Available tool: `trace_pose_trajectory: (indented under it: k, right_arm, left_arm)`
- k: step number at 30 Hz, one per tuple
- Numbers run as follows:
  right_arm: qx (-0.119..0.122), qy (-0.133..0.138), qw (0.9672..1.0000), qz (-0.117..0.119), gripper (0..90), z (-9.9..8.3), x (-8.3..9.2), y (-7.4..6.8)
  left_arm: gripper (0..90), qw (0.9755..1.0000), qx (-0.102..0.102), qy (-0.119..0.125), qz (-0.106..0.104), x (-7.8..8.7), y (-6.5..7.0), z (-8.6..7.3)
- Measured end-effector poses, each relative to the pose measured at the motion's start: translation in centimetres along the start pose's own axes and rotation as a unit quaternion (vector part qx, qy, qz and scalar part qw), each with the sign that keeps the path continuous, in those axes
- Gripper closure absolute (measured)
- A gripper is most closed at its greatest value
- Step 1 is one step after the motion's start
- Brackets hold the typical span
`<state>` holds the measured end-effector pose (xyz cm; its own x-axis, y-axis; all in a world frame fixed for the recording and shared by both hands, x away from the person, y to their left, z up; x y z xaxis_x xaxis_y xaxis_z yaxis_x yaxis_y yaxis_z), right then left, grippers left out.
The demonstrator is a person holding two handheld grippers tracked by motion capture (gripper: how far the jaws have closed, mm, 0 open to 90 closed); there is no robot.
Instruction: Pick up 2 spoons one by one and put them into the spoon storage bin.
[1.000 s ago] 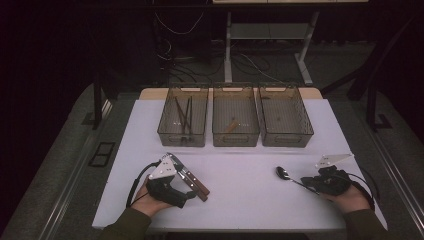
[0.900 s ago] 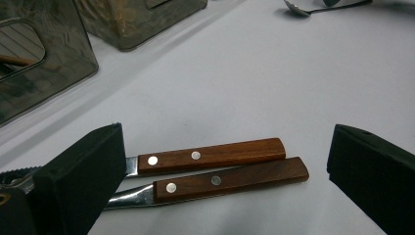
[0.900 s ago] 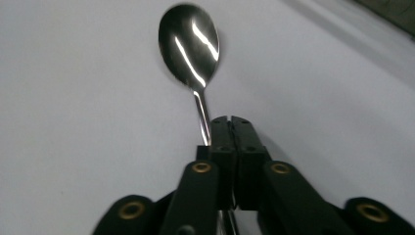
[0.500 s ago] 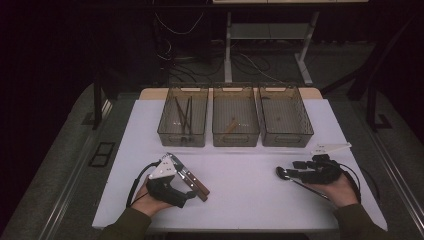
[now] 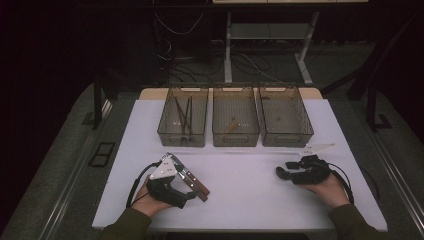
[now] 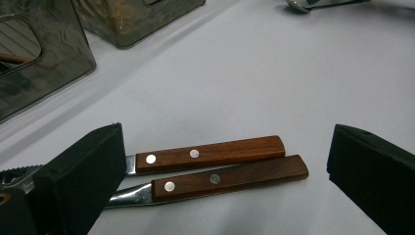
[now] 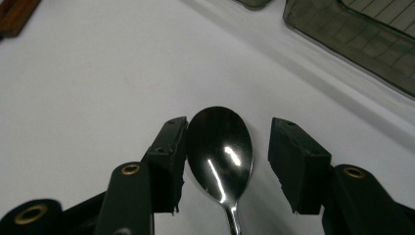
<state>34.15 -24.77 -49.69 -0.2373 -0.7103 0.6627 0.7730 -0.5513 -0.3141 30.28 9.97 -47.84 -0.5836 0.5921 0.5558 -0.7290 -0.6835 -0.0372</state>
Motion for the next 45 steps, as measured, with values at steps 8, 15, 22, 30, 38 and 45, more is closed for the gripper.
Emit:
trace_pose_trajectory:
  k: [8,15,22,30,38,45]
  right_arm:
    - [0.007,-0.007,0.9999,-0.006,49.5,-0.23,-0.18,0.08]
    - [0.014,-0.021,0.9996,-0.011,47.8,-0.52,-0.56,0.07]
    - [0.025,-0.03,0.9992,-0.014,48.4,-0.71,-0.79,-0.05]
    - [0.055,-0.044,0.9973,-0.022,54.6,-0.93,-0.84,-0.42]
    - [0.061,-0.044,0.997,-0.02,58.5,-1.05,-0.76,-0.62]
    - [0.066,-0.042,0.9968,-0.013,74.5,-0.97,-0.61,-0.88]
  left_arm:
    - [0.7,1.0,0.001,-0.001,0.0,0.0,-0.05,-0.04]
    - [0.7,1.0,0.0,-0.001,-0.001,0.0,-0.03,-0.04]
    - [0.7,1.0,0.001,-0.001,-0.001,0.0,-0.03,-0.03]
    - [0.8,1.0,0.0,-0.001,-0.001,0.01,-0.03,-0.03]
    - [0.7,1.0,-0.001,-0.001,0.0,0.02,-0.04,-0.03]
    - [0.8,1.0,0.0,0.0,0.002,-0.02,-0.03,-0.03]
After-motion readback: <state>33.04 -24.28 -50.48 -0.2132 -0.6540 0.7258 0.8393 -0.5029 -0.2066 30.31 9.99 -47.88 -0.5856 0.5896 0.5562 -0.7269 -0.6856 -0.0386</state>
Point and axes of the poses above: each handheld gripper's, and its own axes: x roughly backward along the jaws, z roughly out of its top, y roughly to its right, the point moved 8 cm from there along -x, roughly forward along the jaws, and after that the axes turned 13 degrees about z, right-handed, at the moved point
